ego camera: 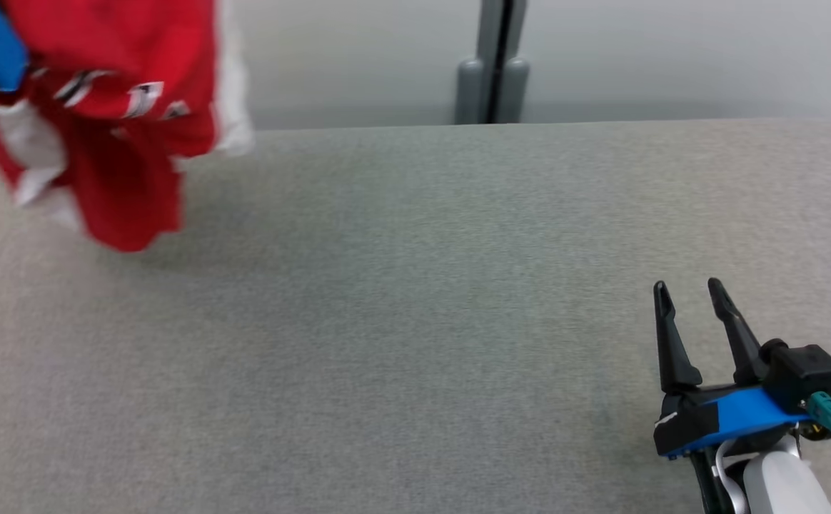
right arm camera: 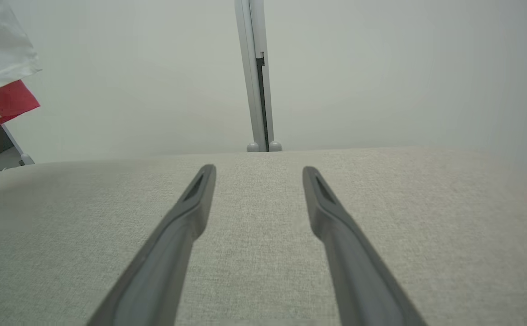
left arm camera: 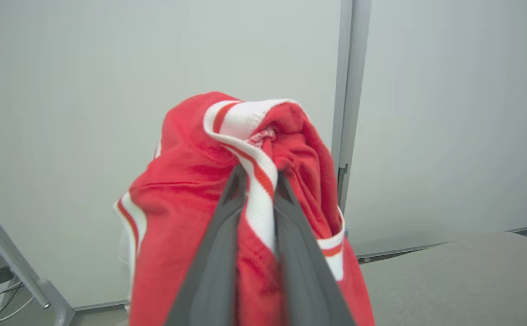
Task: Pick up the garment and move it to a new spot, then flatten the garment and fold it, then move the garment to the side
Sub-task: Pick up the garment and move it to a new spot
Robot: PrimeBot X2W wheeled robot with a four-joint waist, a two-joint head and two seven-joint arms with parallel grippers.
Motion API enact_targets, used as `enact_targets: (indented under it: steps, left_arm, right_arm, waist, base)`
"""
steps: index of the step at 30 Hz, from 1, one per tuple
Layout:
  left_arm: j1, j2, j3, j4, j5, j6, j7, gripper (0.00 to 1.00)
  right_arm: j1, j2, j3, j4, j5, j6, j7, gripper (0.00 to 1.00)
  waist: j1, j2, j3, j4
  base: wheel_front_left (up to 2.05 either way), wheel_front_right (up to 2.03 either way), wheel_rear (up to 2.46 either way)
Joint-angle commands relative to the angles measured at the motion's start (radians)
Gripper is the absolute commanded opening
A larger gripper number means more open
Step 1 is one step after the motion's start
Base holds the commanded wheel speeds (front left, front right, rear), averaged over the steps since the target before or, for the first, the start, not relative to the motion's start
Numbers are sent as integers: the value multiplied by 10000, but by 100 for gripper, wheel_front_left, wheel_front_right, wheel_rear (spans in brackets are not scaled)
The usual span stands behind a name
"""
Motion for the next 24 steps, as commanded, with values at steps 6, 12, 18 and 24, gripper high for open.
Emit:
enact_targets:
  steps: [6,12,18,24]
  left_arm:
    - [-142,-1112,-816,-792,-748,-280,236,0]
    - [685,-1903,-1807,-850,-878,-387,10,0]
    - [2142,-2328,-2902,364,-114,-422,-1076,0]
    - [3479,-2778,-3827,2669,843,-151,-2538,49]
  right_arm:
    - [211,-43,389,-177,252,5,107,100]
    - [106,-43,588,-234,422,5,106,100]
    - [-56,-47,741,-203,519,5,60,100]
    - [-115,-44,811,-120,451,5,156,100]
  waist:
    - [2,-1,-206,-864]
    - [2,-1,37,-1348]
    - [2,-1,328,-1682]
    - [2,-1,510,-1846]
  base:
    - [0,0,0]
    - [0,0,0]
    - [0,0,0]
    - [0,0,0]
